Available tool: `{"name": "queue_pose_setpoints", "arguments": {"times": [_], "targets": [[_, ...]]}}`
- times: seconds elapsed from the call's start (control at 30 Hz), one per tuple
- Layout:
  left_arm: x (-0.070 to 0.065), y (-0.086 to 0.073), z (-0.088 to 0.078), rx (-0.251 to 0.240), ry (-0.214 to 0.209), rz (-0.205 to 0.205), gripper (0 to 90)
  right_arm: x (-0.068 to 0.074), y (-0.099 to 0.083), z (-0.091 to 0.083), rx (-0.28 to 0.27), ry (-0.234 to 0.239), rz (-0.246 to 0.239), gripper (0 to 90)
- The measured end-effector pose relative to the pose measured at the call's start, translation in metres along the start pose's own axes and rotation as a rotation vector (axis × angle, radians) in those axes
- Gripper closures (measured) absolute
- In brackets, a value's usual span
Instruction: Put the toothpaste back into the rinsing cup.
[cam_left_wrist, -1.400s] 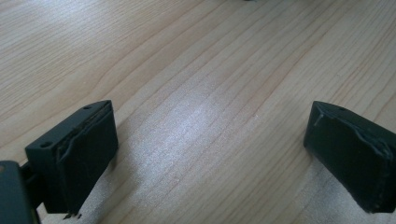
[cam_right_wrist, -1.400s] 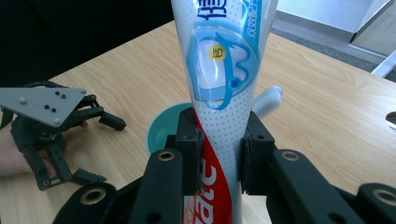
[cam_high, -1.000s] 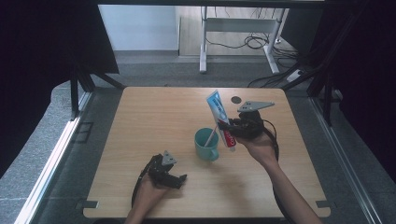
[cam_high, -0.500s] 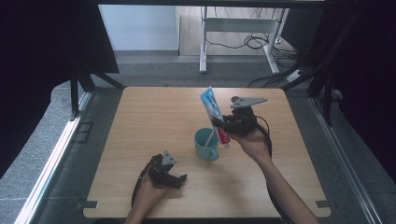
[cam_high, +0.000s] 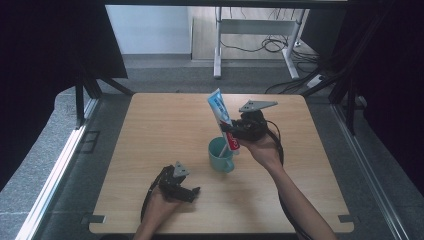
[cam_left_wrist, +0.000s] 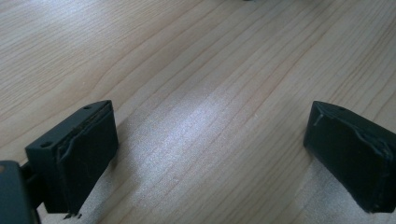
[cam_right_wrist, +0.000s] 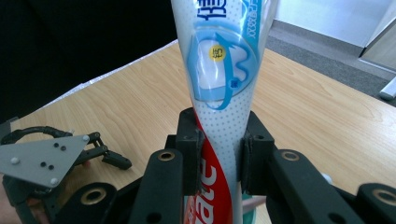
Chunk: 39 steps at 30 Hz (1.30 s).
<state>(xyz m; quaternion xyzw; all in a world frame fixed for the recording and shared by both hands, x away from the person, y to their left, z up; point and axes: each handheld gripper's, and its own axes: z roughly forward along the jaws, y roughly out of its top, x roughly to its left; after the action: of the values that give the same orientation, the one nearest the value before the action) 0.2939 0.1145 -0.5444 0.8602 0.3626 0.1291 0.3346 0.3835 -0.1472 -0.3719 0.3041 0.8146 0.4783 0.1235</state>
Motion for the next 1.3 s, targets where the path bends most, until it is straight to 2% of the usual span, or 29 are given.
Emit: {"name": "queue_pose_setpoints", "arguments": {"times": [0.57, 1.3], "targets": [[0.000, 0.000, 0.000, 0.000, 0.000, 0.000, 2.8, 0.009, 0.004, 0.029, -0.001, -0.001, -0.031, 72.9], [-0.001, 0.000, 0.000, 0.000, 0.000, -0.003, 2.8, 0.005, -0.019, 0.048, 0.000, -0.005, -0.030, 72.8]]}}
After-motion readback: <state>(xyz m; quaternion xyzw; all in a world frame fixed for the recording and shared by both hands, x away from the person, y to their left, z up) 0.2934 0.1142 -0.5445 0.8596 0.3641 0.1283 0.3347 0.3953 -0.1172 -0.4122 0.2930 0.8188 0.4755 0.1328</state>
